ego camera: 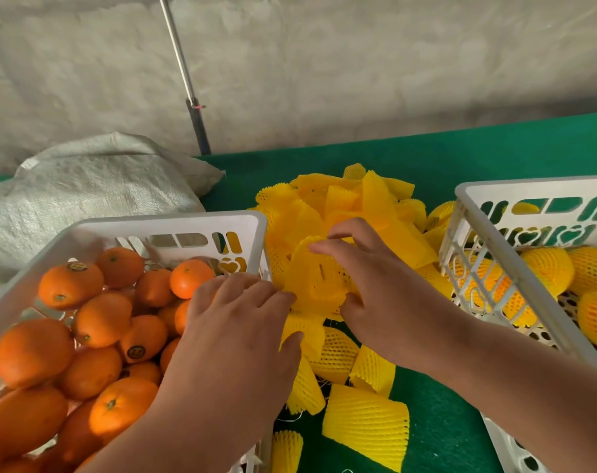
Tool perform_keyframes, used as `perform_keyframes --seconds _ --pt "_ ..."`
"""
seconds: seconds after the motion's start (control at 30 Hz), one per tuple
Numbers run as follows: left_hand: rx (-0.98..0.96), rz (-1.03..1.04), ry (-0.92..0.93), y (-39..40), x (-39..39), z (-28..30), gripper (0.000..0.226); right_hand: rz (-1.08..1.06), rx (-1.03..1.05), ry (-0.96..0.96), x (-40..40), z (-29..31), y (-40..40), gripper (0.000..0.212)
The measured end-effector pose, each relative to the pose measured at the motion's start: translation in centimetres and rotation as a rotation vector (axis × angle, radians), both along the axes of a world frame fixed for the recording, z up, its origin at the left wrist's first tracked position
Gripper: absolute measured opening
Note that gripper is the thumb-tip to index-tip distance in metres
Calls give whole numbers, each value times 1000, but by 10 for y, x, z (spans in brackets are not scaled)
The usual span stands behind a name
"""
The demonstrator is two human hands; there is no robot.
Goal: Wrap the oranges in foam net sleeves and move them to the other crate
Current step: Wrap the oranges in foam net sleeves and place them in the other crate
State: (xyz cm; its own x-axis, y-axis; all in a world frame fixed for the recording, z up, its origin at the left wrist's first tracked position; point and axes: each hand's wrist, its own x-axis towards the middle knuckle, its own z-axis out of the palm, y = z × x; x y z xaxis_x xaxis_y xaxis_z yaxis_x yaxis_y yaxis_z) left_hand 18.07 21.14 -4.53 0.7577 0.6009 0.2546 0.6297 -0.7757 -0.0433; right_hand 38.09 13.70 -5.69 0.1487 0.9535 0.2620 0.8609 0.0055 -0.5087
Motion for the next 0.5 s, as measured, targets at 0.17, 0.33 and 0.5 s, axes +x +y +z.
perform_keyframes --seconds 0.17,0.33,0.5 --pt "-15 -3 9 0 0 1 42 -23 1 -6 2 4 -2 53" --pt "-57 -36 8 1 0 0 49 11 -64 -28 3 0 -1 63" --pt "-107 -77 0 1 -2 -1 48 32 -73 86 2 -4 -1 74"
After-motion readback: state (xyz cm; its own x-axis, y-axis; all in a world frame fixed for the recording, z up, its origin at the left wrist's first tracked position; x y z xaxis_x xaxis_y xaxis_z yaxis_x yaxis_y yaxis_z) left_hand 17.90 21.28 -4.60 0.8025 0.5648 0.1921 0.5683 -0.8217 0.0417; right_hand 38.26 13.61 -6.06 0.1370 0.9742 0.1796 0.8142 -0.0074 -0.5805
